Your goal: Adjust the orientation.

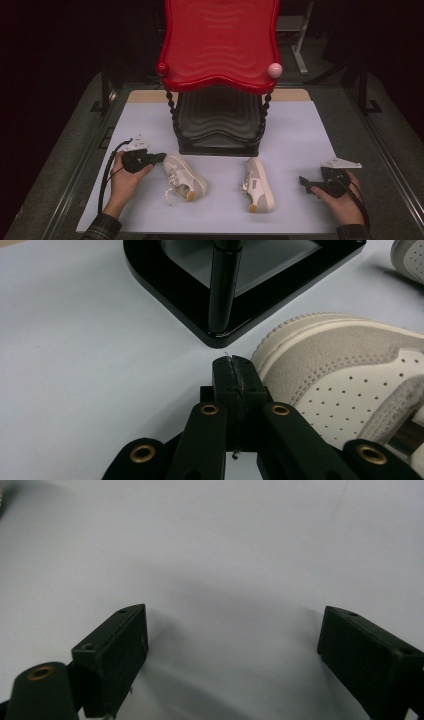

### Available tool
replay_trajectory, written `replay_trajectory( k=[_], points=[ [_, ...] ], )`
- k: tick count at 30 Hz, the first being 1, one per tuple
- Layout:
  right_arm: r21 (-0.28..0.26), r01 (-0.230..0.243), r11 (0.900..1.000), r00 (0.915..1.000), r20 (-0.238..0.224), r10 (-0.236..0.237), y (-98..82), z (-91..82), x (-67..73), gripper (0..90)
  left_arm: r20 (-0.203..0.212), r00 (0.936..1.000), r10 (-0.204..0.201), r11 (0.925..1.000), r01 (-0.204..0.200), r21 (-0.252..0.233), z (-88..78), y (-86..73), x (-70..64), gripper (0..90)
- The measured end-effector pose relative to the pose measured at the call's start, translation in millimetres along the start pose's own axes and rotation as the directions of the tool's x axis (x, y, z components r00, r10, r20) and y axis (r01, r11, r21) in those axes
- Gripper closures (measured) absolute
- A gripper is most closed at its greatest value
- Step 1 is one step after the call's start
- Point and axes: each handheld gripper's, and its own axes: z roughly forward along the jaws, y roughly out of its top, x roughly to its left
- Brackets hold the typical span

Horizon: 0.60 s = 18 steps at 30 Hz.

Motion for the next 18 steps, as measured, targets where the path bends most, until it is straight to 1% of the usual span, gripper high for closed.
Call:
replay_trajectory(
  k=[2, 5, 8, 9, 11, 13, 14, 17, 18],
  points=[
    [0.000, 0.000, 1.000, 1.0000, 0.000, 0.000, 0.0, 0.0, 0.0, 11.9, 0.003, 1.0000, 0.003, 0.9999, -0.003, 0.012, 2.4, -0.8, 1.1, 89.8],
    [0.000, 0.000, 1.000, 1.0000, 0.000, 0.000, 0.0, 0.0, 0.0, 11.9, 0.007, 1.0000, 0.002, 0.9999, -0.002, 0.014, 4.4, -1.1, 1.6, 89.8],
    [0.000, -0.001, 1.000, 1.0000, 0.000, 0.001, 0.1, 0.0, 0.0, 11.9, 0.011, 0.9999, -0.001, 0.9997, 0.001, 0.024, 10.7, -0.6, 2.7, 89.8],
    [0.001, -0.001, 1.000, 1.0000, 0.000, 0.001, 0.1, 0.0, 0.0, 11.9, 0.014, 0.9999, 0.003, 0.9994, -0.004, 0.035, 13.9, -0.6, 2.7, 89.9],
    [0.001, -0.001, 1.000, 1.0000, 0.000, 0.001, 0.1, 0.0, 0.0, 12.0, 0.020, 0.9998, 0.004, 0.9992, -0.004, 0.040, 16.1, -0.9, 2.5, 89.8],
    [0.000, -0.001, 1.000, 1.0000, 0.000, 0.001, 0.0, 0.0, 0.0, 12.0, 0.034, 0.9994, 0.008, 0.9986, -0.009, 0.052, 20.4, -1.1, 1.5, 89.9],
    [0.000, -0.001, 1.000, 1.0000, -0.001, 0.001, 0.1, 0.0, -0.1, 11.9, 0.040, 0.9992, -0.002, 0.9990, 0.000, 0.045, 20.6, -0.6, 1.6, 89.8],
    [0.000, -0.001, 1.000, 1.0000, -0.001, 0.001, 0.0, -0.1, -0.2, 11.9, 0.030, 0.9996, -0.003, 0.9987, 0.001, 0.052, 19.7, -0.4, 1.3, 89.8],
    [0.000, -0.001, 1.000, 1.0000, -0.001, 0.001, 0.0, -0.1, -0.2, 11.9, 0.014, 0.9998, -0.012, 0.9990, 0.012, 0.042, 15.3, 1.1, 0.4, 89.8]
  ],
)
